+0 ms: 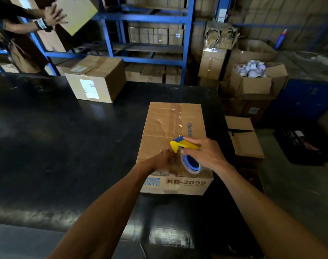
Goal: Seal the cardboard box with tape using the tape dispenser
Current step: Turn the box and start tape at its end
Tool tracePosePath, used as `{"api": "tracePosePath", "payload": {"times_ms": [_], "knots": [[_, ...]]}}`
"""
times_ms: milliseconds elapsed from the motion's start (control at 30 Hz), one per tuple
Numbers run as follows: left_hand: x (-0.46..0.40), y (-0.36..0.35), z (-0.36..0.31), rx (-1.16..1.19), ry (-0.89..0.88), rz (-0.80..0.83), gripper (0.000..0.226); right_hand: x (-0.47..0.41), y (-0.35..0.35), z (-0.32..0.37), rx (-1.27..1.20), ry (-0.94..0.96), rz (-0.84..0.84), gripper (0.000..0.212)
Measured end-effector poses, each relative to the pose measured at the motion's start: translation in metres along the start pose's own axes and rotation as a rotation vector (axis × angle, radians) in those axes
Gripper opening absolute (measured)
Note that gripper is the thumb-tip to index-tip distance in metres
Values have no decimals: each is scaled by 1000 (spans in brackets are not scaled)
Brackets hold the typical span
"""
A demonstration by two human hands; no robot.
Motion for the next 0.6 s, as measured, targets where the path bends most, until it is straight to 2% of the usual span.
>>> {"api": "tracePosePath", "payload": {"times_ms": [67, 133, 200, 233, 300, 400, 500, 600], "knots": [[12, 14, -2, 543, 61, -145, 57, 7, 7, -4, -36, 41, -22, 58], [23, 25, 2, 1032, 170, -291, 42, 13, 16, -6, -74, 110, -72, 57], [29, 35, 1, 1413, 235, -304, 49, 18, 23, -1, -62, 212, -140, 57], [31, 40, -1, 1528, 221, -280, 58, 18, 23, 1, -17, 268, -163, 58], [39, 51, -15, 1616, 151, -230, 67, 18, 18, 5, 127, 351, -165, 62], [46, 60, -27, 1594, 125, -232, 63, 14, 10, 10, 285, 412, -167, 70], [53, 66, -23, 1682, 140, -292, 48, 15, 11, 23, 314, 509, -182, 73], [57, 70, -17, 1734, 188, -344, 19, 16, 11, 32, 267, 559, -199, 70]]}}
Point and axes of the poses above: each hand's wrist, its own x-axis away from the middle knuckle, its own y-axis out of the back of the hand, z = x × y, the point moved 4 cm from there along -x, towards the middle knuckle, and after that the axes turned 1 degree about -x, right-handed, at the moved point
